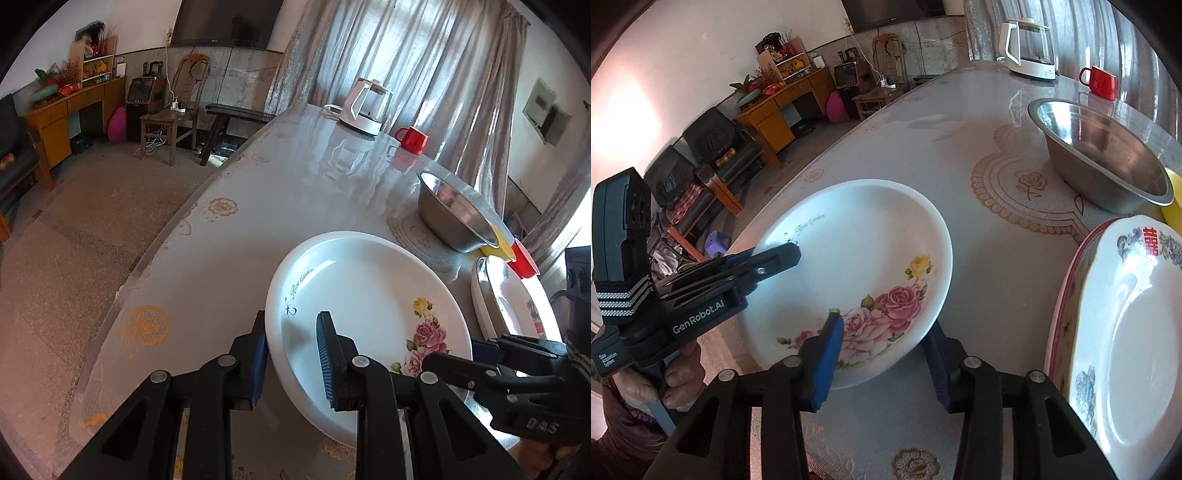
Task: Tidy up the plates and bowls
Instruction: 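Move the left gripper to the pink-rose plate and grasp its rim, then lift the pink-rose plate with the left gripper onto the double-happiness plate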
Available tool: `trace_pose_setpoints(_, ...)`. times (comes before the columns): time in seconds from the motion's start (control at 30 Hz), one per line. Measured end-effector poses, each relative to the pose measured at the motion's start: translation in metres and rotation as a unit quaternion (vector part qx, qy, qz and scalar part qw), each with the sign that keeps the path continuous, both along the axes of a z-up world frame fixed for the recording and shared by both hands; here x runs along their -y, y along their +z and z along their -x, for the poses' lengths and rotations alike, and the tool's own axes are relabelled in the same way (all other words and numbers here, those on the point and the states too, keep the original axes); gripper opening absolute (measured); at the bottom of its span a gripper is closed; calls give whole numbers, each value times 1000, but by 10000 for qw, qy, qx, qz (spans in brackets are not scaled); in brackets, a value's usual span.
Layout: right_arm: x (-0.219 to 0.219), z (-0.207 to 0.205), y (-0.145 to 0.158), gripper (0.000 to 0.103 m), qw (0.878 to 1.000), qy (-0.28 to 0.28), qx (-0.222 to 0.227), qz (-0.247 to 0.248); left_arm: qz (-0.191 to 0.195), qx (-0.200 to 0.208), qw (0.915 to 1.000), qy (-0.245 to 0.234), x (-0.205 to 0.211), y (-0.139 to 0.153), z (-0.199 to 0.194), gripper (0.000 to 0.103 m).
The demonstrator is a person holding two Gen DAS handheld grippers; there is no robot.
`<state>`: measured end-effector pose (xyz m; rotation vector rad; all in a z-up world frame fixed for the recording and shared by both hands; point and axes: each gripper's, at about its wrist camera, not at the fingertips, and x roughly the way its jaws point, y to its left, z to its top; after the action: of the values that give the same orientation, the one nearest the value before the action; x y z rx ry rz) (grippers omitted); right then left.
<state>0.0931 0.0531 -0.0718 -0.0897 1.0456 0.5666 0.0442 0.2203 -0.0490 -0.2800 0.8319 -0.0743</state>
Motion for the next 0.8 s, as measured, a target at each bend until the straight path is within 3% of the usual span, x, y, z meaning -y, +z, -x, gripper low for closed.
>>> trace_pose_setpoints(0.2,10,1,3,27,10000,-41,37,9,68,218,9997,-110,1,7,10,24)
trace_pose_setpoints(0.53,28,11,25,27,9990,-67,265,-358,164,434,9987,-217,10,25,18,24)
trace_pose_setpoints(0.8,69,21,44,27,9964,-385,515,-556,187,714,9949,-695,52,52,15,25)
